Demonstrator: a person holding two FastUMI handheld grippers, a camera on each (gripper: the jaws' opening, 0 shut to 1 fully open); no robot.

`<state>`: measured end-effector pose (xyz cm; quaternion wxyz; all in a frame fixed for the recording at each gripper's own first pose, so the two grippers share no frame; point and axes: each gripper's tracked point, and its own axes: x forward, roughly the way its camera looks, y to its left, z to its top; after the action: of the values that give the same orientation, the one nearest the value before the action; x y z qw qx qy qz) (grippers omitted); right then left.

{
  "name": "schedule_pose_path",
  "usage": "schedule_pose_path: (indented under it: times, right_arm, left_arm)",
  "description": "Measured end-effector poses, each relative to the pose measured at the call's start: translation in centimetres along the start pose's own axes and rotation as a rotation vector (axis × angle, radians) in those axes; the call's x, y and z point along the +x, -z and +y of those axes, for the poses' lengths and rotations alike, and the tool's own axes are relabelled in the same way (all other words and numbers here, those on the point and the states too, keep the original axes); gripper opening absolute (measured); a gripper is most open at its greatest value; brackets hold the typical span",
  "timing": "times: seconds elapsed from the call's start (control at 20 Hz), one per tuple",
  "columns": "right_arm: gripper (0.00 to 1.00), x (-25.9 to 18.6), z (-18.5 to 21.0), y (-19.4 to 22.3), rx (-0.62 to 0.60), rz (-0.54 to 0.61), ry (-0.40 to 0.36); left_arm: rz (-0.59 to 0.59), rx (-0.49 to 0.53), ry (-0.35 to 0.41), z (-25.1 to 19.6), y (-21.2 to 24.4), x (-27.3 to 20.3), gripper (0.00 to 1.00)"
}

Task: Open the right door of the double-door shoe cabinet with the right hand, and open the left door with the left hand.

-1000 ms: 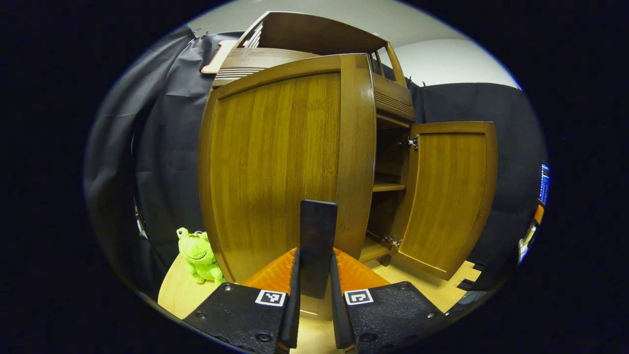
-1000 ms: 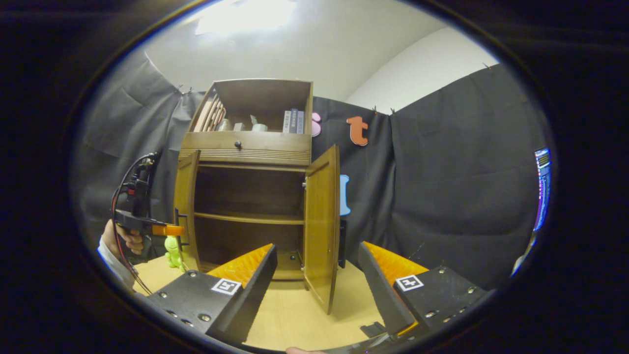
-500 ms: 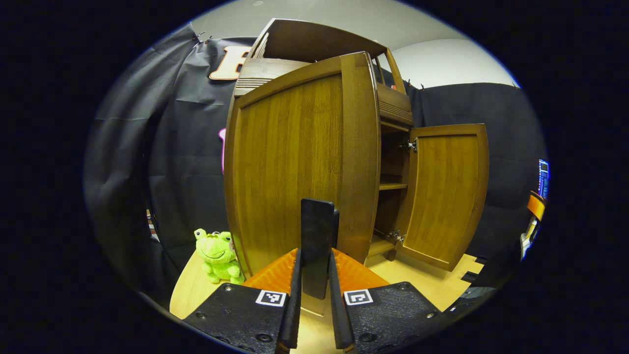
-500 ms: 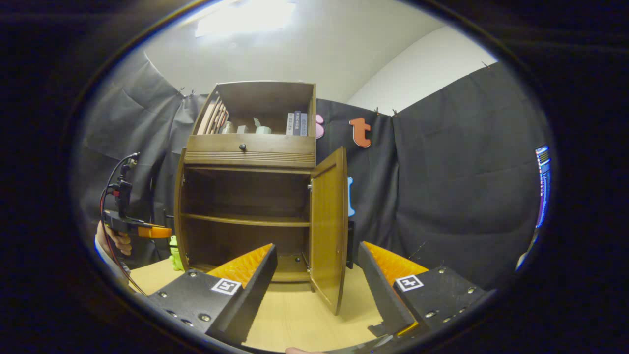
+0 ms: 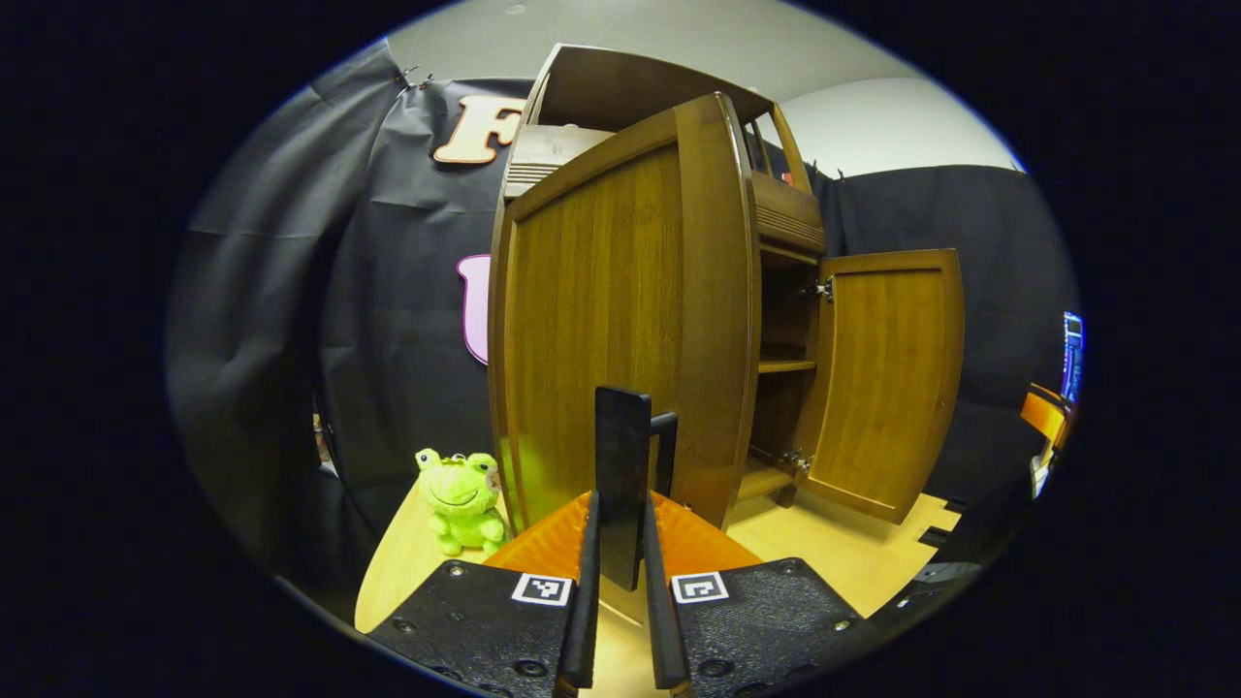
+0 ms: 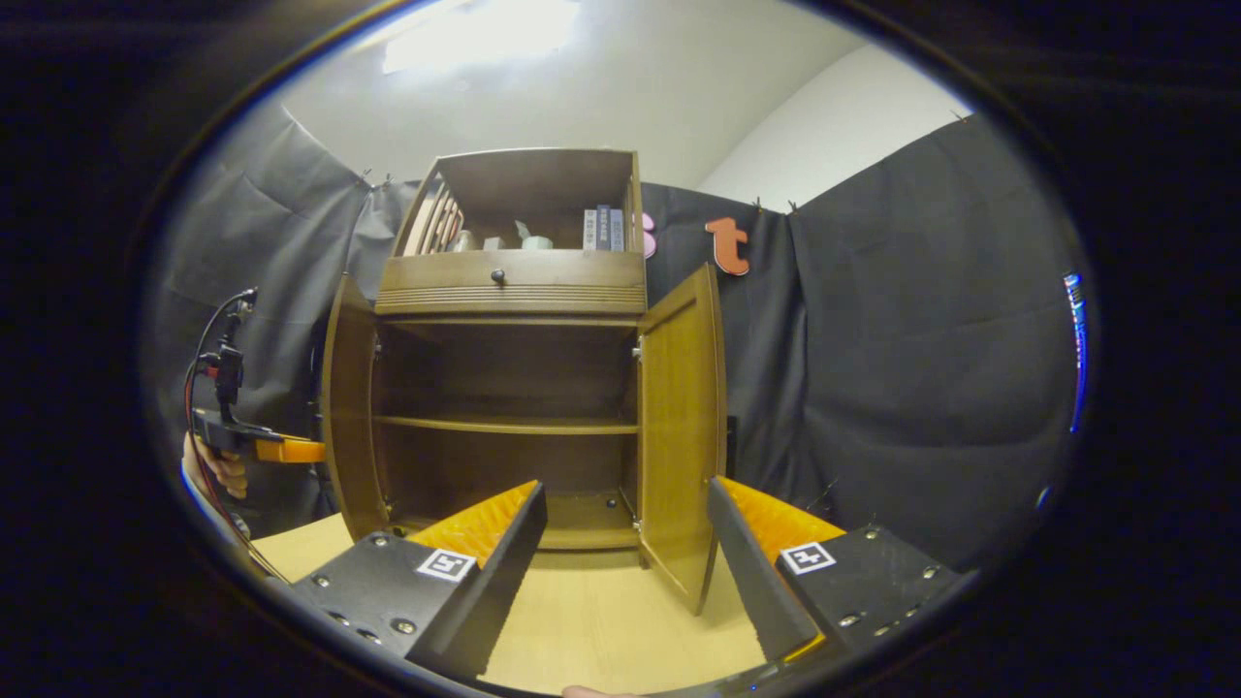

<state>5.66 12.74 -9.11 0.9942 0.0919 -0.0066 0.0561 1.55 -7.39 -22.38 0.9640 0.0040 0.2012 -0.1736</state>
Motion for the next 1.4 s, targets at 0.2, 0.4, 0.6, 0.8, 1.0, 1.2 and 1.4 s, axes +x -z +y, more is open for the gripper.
schedule_pose_path:
  times: [0.2, 0.4, 0.6, 0.8, 1.0, 1.2, 1.4]
  right_arm:
    - [0.99, -0.2, 0.1, 0.1, 0.016, -0.005, 0.001]
    - [0.98, -0.1, 0.3, 0.4, 0.033, 0.000, -0.003]
    - [0.99, -0.2, 1.5, 0.3, 0.001, 0.000, -0.017]
    - [0.98, 0.1, 3.1, -0.1, -0.014, -0.010, -0.045]
    - [0.98, 0.6, 3.8, 0.5, -0.021, 0.002, -0.050]
    - [0.98, 0.9, 5.1, 0.7, -0.007, 0.006, -0.077]
    - [0.98, 1.2, 5.5, 0.9, -0.011, 0.012, -0.078]
  left_arm:
    - [-0.002, -0.020, -0.008, 0.8, 0.3, -0.3, 0.24]
    - [-0.007, -0.017, -0.063, 2.6, 0.4, -0.9, 0.21]
    - [-0.004, -0.008, -0.164, 6.1, 0.6, -1.4, 0.19]
    - [-0.022, -0.022, -0.192, 8.4, 0.2, -2.1, 0.03]
    - [-0.030, -0.015, -0.187, 9.6, 0.2, -2.3, 0.11]
    - [-0.046, -0.008, -0.159, 10.2, 0.1, -2.5, 0.04]
    - [-0.056, -0.021, -0.141, 10.7, 0.1, -2.5, 0.11]
